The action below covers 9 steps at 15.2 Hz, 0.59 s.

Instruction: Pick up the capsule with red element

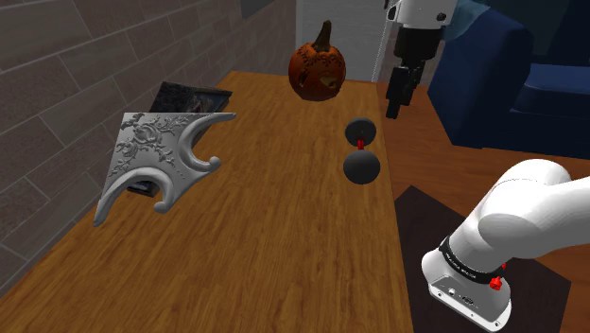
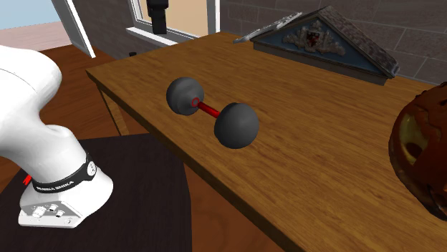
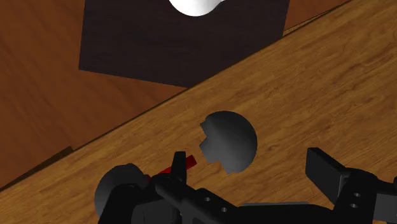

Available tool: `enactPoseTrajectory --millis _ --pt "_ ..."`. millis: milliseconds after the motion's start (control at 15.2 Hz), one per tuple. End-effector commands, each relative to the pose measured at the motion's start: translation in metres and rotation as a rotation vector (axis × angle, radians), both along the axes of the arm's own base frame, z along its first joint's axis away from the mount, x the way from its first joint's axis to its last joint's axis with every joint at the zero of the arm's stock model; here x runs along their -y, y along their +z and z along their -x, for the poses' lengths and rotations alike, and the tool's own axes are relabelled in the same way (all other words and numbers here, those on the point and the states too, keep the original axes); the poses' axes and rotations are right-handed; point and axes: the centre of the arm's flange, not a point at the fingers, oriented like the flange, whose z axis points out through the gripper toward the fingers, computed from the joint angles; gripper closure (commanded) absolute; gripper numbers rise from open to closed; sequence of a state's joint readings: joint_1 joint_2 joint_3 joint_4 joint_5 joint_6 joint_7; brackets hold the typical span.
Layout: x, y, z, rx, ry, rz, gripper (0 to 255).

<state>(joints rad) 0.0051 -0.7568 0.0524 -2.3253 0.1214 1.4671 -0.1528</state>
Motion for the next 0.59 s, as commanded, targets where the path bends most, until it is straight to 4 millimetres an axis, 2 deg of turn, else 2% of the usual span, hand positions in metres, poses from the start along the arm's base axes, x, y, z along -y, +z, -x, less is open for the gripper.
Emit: enactPoseTrajectory --millis 0,264,528 --pt "0.000 0.000 0.000 0.000 0.000 0.000 0" --pt "-0.001 -0.044 -0.020 0.020 -0.335 0.029 0" --pt "0.005 -0.088 -0.040 0.040 -0.670 0.058 0"
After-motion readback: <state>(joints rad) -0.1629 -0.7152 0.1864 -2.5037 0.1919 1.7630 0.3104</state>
